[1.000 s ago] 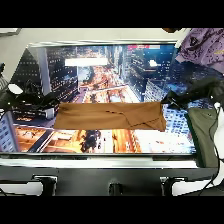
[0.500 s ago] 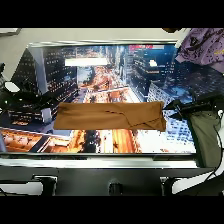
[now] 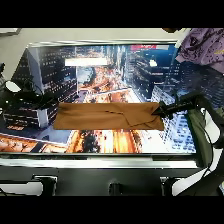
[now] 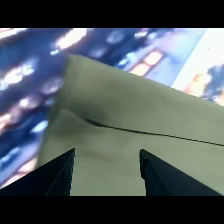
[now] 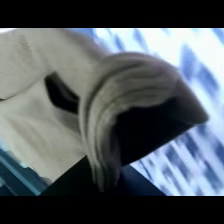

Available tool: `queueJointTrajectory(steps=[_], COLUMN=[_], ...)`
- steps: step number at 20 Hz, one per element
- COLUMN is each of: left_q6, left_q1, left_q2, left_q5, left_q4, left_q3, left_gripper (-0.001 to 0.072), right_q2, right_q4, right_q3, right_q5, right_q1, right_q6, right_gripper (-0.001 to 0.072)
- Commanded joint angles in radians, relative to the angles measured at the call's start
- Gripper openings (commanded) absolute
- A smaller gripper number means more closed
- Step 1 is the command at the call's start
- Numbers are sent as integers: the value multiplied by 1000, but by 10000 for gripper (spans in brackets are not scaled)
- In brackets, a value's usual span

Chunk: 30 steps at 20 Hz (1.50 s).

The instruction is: Fold the clothes and pants, and hang the long-sleeved shirts on hangers.

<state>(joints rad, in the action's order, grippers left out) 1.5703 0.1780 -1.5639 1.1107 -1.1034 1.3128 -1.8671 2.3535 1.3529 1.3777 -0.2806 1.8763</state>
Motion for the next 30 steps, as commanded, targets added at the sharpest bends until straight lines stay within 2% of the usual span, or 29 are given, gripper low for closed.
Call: queueJointTrajectory(steps=[1,2,3,8,13,18,22,26,29,30], left_q6=[0,0,0,0,13,184,320,325,309,276], left_q1=[-41,-72,-107,-393,-672,-873,-965,-1004,-980,-960], left_q2=[-7,-16,-27,-132,-323,-525,-648,-748,-747,-739], left_q5=[-19,-29,-41,-222,-276,-361,-426,-446,-391,-357], left_q4=[102,147,190,383,531,547,556,660,658,646], left_q3=[1,1,1,12,210,467,612,725,724,724], left_gripper=[434,249,15,17,16,16,16,16,16,15], right_q2=[83,129,175,376,435,438,445,446,446,446], right_q4=[-14,-61,-102,-320,-380,-414,-428,-430,-457,-470], right_q3=[9,22,37,153,320,438,455,455,455,455], right_q5=[23,36,54,119,219,321,346,350,343,337], right_q1=[21,22,24,24,24,24,24,24,24,24], right_q6=[-94,-136,-176,-386,-459,-490,-506,-509,-510,-510], right_gripper=[29,29,29,29,29,30,30,30,30,30])
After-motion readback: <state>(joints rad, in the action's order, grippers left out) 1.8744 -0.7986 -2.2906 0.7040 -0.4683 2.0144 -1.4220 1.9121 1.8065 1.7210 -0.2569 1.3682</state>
